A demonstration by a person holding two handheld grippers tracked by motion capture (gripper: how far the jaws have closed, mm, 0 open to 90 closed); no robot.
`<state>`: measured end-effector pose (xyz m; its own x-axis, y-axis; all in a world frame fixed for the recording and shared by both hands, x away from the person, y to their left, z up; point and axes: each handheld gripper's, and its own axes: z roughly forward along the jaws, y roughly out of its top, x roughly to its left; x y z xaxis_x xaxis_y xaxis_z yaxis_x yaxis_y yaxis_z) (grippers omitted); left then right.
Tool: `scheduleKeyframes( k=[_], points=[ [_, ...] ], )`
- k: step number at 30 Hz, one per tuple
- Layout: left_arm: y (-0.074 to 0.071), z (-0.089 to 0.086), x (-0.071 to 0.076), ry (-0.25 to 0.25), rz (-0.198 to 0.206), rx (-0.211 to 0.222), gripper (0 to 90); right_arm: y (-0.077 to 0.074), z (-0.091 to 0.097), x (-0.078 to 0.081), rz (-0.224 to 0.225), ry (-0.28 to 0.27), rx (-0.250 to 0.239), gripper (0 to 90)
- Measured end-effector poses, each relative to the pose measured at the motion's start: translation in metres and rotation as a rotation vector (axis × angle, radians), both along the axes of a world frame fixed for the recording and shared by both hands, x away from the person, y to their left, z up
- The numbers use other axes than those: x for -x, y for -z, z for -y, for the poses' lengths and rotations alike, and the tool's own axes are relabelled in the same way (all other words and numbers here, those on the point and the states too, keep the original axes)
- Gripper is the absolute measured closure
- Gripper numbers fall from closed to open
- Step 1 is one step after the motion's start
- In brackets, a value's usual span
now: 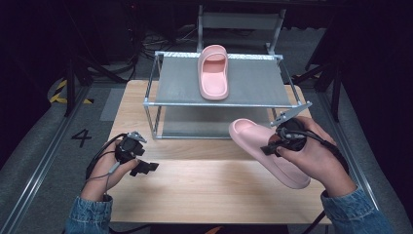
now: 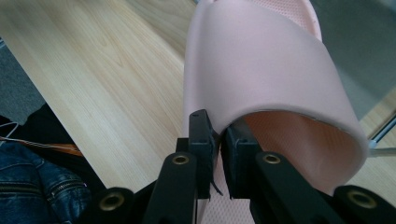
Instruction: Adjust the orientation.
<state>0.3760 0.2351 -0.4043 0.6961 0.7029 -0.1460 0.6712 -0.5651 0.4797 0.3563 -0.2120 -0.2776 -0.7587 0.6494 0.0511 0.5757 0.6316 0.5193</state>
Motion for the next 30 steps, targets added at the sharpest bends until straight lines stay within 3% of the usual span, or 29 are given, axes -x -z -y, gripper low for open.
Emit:
scheduleKeyframes(
  k=[10, 15, 23, 30],
  points=[
    [0.002, -0.002, 0.000, 0.009, -0.021, -0.004, 19.6, -0.033, 0.003, -0.004, -0.012, -0.004, -0.018, 83.5],
    [0.003, -0.002, 0.001, 0.026, -0.027, -0.005, 19.7, -0.047, 0.004, -0.005, 0.004, 0.005, -0.015, 83.6],
    [0.001, -0.005, 0.001, 0.017, -0.023, 0.000, 19.6, -0.058, 0.003, -0.013, 0.022, 0.015, 0.004, 83.4],
    [0.001, -0.005, 0.001, 0.026, -0.028, 0.008, 19.6, -0.068, 0.000, -0.040, 0.049, 0.053, 0.033, 83.1]
  ],
)
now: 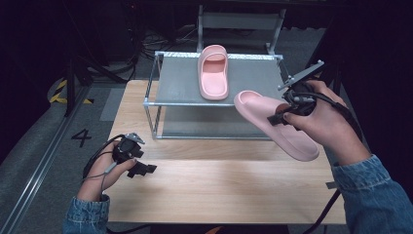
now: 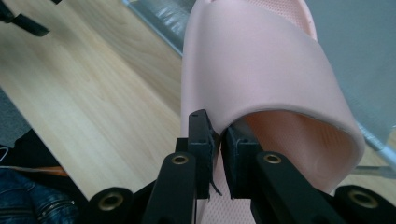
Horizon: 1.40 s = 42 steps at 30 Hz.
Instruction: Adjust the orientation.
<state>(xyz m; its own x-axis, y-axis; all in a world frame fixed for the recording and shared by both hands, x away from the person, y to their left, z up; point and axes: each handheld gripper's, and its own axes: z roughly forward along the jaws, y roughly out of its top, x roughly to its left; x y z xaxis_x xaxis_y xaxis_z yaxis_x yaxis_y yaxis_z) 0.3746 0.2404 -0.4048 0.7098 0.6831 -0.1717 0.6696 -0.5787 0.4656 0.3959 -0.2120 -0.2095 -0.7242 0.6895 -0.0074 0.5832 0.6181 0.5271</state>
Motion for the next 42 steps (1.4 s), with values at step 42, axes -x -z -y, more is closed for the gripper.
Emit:
scheduleKeyframes(
  k=[42],
  points=[
    [0.001, -0.001, 0.000, 0.017, -0.004, 0.015, 19.6, 0.015, -0.026, -0.101, 0.081, 0.116, 0.095, 78.3]
  ],
)
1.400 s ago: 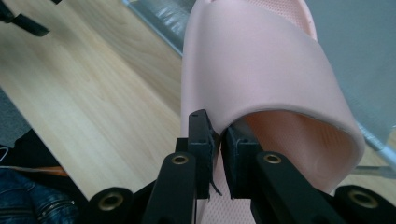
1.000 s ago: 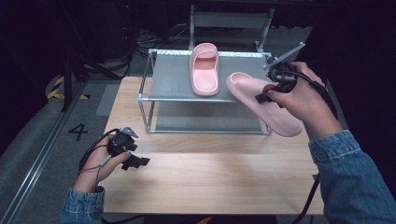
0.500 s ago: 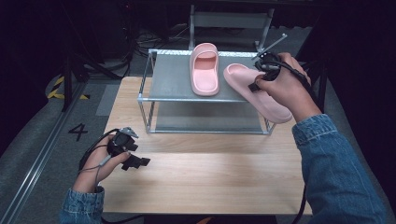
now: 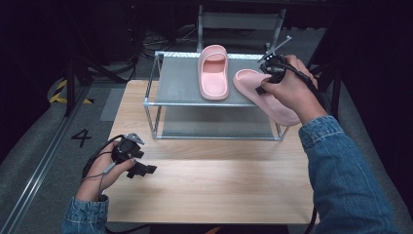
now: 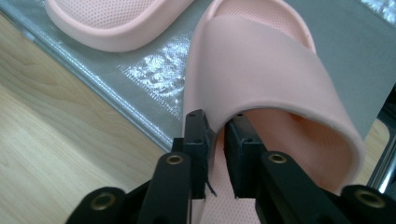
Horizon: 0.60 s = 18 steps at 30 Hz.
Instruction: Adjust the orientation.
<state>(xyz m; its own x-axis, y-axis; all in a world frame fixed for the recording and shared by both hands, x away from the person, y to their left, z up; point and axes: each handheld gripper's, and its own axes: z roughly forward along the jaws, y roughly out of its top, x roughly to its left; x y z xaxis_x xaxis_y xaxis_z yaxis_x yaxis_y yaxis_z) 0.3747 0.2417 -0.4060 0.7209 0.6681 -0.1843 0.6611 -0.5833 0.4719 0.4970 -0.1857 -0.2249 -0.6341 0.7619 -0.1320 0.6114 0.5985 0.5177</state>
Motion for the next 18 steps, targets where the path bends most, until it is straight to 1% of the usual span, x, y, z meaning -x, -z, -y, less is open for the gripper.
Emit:
scheduleKeyframes(
  k=[2, 5, 8, 10, 14, 15, 17, 18],
  points=[
    [0.000, 0.000, 0.000, 0.001, 0.001, 0.002, 19.5, -0.001, 0.001, 0.002, 0.011, -0.005, -0.007, 73.3],
    [-0.001, 0.001, -0.001, 0.004, 0.001, 0.004, 19.5, -0.002, 0.006, 0.008, 0.030, -0.007, -0.042, 65.6],
    [-0.001, 0.002, -0.002, 0.003, -0.002, 0.005, 19.5, -0.007, 0.014, 0.019, 0.076, -0.018, -0.068, 59.9],
    [-0.001, 0.004, -0.004, 0.004, -0.004, 0.008, 19.5, -0.009, 0.019, 0.026, 0.091, -0.023, -0.087, 59.1],
    [-0.001, 0.008, -0.008, 0.021, -0.004, 0.004, 19.4, -0.014, 0.034, 0.045, 0.110, -0.028, -0.129, 57.3],
    [-0.001, 0.008, -0.008, 0.021, -0.004, 0.004, 19.4, -0.014, 0.034, 0.045, 0.110, -0.028, -0.129, 57.3],
    [-0.001, 0.010, -0.009, 0.021, -0.004, 0.008, 19.4, -0.015, 0.043, 0.055, 0.122, -0.023, -0.144, 56.4],
    [-0.001, 0.011, -0.010, 0.026, -0.007, 0.008, 19.4, -0.014, 0.051, 0.064, 0.128, -0.018, -0.158, 56.0]
  ],
)
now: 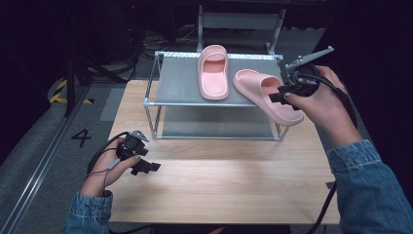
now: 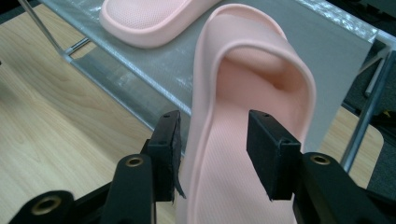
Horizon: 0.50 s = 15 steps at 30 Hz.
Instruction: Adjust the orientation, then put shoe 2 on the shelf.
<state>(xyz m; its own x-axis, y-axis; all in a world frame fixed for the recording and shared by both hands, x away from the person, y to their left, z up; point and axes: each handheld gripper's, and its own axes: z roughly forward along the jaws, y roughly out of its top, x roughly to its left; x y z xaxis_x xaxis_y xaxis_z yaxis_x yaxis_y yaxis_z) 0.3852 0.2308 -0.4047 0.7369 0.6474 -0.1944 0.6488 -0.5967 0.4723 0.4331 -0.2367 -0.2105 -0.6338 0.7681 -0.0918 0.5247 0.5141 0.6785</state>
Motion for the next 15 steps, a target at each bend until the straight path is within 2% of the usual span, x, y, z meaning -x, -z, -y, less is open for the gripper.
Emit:
scheduleKeyframes(
  k=[8, 15],
  points=[
    [0.001, 0.007, -0.004, 0.013, -0.008, -0.002, 19.3, 0.008, 0.026, 0.023, -0.028, 0.034, -0.041, 55.5],
    [0.001, 0.009, -0.007, 0.018, -0.004, -0.004, 19.3, 0.016, 0.046, 0.042, -0.044, 0.057, -0.058, 59.5]
  ],
)
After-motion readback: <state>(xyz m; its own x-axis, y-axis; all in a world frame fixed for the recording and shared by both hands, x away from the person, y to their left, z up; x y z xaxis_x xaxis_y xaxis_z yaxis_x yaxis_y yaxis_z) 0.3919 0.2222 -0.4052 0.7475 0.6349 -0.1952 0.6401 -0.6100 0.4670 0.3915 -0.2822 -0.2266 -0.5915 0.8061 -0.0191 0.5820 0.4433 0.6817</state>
